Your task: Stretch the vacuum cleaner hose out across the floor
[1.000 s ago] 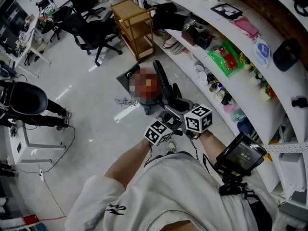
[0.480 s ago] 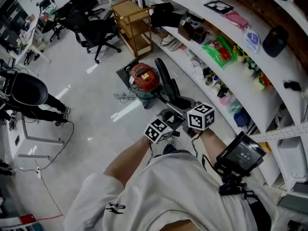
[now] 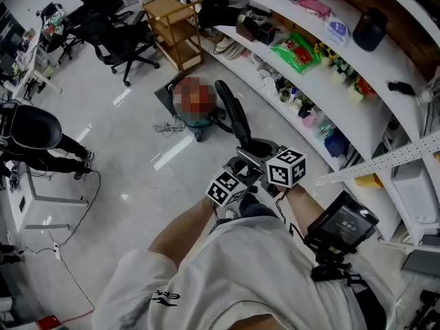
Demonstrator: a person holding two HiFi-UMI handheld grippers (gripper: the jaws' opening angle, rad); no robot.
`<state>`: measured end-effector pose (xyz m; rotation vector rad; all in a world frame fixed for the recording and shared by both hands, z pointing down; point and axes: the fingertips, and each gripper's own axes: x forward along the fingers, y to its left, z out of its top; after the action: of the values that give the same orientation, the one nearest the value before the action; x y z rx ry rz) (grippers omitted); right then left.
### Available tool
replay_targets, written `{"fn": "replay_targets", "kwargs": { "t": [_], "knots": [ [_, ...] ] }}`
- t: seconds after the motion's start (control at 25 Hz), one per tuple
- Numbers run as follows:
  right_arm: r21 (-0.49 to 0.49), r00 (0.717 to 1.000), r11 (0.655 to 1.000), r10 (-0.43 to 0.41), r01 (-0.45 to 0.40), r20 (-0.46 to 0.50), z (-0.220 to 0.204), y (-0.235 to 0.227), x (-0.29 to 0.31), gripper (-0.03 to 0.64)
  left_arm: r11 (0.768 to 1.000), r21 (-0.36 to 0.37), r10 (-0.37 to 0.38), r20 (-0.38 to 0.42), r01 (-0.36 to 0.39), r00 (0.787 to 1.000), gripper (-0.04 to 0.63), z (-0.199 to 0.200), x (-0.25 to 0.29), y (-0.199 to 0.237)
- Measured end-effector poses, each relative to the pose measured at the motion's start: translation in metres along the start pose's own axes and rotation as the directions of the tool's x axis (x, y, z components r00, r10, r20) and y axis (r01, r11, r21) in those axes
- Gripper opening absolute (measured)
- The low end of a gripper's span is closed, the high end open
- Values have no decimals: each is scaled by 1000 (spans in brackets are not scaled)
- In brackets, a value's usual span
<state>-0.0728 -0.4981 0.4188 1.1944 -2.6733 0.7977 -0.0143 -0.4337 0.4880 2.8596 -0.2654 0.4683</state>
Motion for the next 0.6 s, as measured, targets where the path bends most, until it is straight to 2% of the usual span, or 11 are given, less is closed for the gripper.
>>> {"fn": "replay_targets", "kwargs": {
  "t": [0.32, 0.6],
  "knots": [
    [31, 999, 999, -20, 21, -31, -24, 7, -47, 173, 1000, -19, -24, -15, 24, 1000, 156, -7, 15, -53],
    [10, 997, 1000, 24, -23, -70, -50, 1, -96, 172, 999, -30, 38, -30, -39, 999, 156, -17, 49, -93]
  ]
}}
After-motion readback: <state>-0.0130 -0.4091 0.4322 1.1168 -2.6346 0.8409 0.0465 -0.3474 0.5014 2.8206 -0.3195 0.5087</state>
